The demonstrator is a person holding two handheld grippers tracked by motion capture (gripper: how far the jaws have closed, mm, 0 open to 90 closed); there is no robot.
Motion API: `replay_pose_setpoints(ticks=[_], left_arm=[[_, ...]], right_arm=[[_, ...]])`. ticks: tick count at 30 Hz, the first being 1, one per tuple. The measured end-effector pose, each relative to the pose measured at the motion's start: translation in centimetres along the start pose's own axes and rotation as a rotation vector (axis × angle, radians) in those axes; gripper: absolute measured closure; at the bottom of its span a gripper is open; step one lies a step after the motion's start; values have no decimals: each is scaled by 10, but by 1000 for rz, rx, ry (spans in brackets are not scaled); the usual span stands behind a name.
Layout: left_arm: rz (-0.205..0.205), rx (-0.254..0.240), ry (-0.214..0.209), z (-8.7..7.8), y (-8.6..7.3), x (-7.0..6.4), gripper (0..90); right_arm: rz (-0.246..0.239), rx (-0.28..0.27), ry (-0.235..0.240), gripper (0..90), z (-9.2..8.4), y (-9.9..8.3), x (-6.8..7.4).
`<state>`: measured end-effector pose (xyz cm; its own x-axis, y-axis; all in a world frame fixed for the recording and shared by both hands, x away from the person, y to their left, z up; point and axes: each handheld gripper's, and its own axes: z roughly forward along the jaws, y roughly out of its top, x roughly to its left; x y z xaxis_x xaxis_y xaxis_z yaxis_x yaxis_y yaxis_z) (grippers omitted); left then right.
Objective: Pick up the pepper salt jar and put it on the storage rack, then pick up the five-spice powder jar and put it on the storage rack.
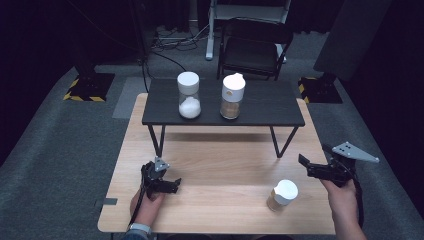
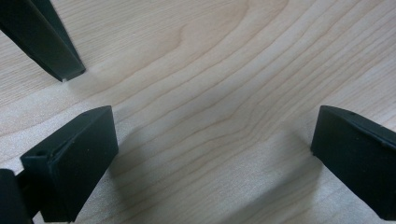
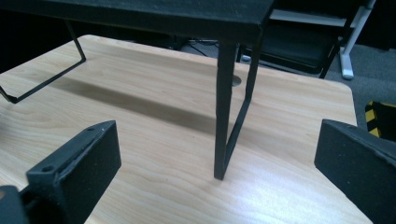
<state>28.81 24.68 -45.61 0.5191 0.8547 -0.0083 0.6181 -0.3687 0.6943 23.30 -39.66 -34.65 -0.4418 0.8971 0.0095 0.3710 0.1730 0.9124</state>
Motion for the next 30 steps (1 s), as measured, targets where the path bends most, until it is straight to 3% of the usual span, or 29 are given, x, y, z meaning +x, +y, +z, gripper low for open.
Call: replay_pose_setpoints(ticks=[30], left_arm=[[-3, 0, 1, 0, 0, 0, 5]], right_arm=[[54, 63, -27, 4, -5, -51, -20]])
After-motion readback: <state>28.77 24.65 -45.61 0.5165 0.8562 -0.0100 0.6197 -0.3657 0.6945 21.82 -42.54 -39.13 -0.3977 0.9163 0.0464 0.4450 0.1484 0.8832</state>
